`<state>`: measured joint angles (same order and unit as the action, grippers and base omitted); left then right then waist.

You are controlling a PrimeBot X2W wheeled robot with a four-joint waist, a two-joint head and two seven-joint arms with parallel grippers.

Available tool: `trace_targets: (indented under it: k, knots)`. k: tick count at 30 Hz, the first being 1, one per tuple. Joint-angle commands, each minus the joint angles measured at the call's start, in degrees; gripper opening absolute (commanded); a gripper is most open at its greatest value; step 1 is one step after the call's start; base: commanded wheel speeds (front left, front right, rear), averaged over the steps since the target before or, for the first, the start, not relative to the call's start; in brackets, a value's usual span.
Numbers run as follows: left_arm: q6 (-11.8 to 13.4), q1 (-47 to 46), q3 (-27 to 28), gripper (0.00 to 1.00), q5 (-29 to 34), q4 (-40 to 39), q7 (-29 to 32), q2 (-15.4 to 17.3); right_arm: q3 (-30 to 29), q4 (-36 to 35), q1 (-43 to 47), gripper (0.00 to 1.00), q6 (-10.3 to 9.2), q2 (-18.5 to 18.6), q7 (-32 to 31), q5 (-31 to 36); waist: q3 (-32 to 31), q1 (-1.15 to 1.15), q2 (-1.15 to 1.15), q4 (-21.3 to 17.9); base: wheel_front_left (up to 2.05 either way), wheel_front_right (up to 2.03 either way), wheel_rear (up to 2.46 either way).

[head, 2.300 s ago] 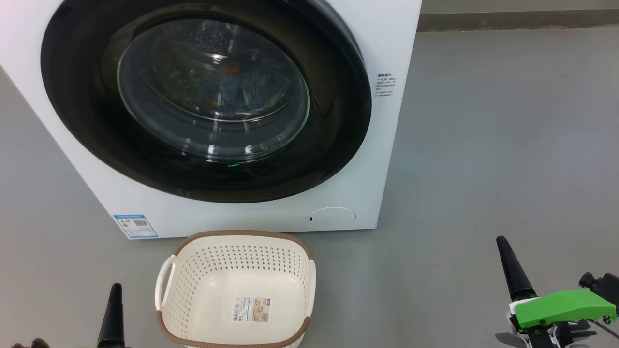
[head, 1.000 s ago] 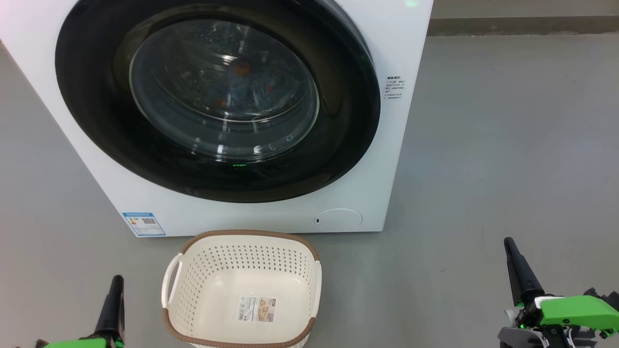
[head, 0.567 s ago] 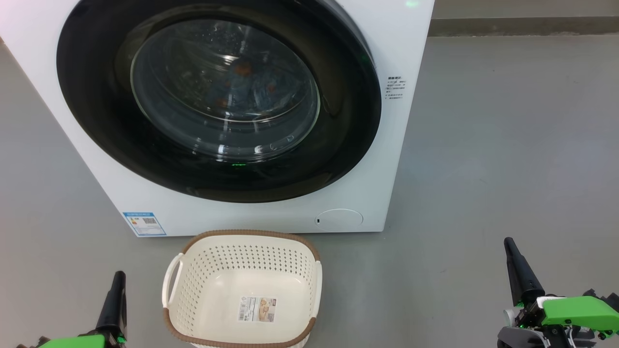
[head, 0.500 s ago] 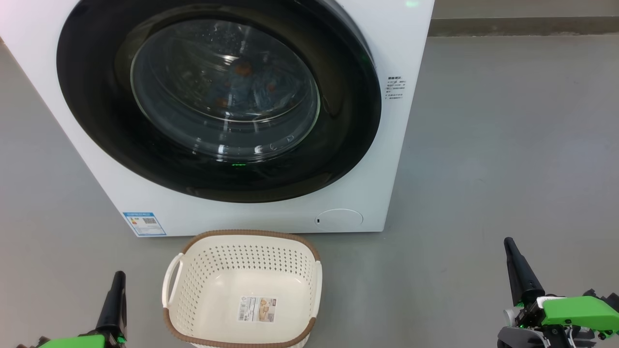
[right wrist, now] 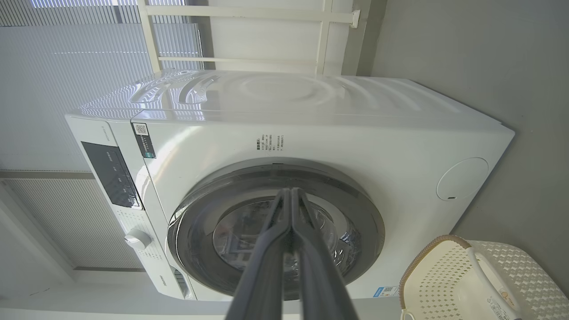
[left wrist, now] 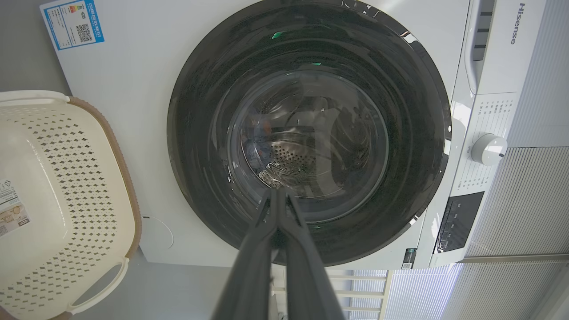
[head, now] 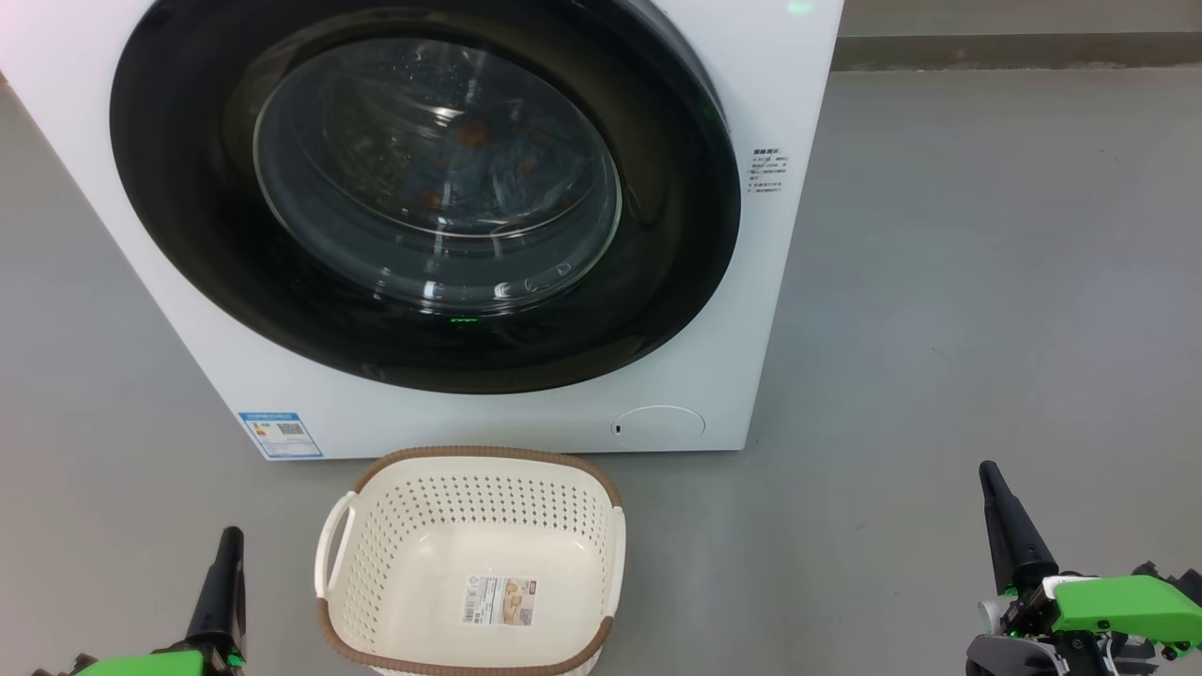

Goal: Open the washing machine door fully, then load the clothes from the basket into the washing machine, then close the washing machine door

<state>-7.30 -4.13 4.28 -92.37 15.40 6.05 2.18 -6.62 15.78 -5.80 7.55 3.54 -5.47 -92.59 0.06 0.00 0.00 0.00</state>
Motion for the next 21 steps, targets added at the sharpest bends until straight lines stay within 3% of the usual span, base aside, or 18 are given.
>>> trace_targets:
  k: [1,21]
  knots:
    - [-0.19,-2.36,2.0,0.0,0.0,-1.06,0.23,0.94,0.88,-1.54,-0.63,0.0,-0.06,-0.05,-0.39,-0.24,0.0,0.0,0.0,0.0,0.0,0.0,0.0]
    - [-0.19,-2.37,2.05,0.0,0.04,-1.07,0.28,0.9,0.75,-1.53,-0.64,0.0,-0.06,-0.14,-0.49,-0.13,0.0,0.0,0.0,0.0,0.0,0.0,0.0]
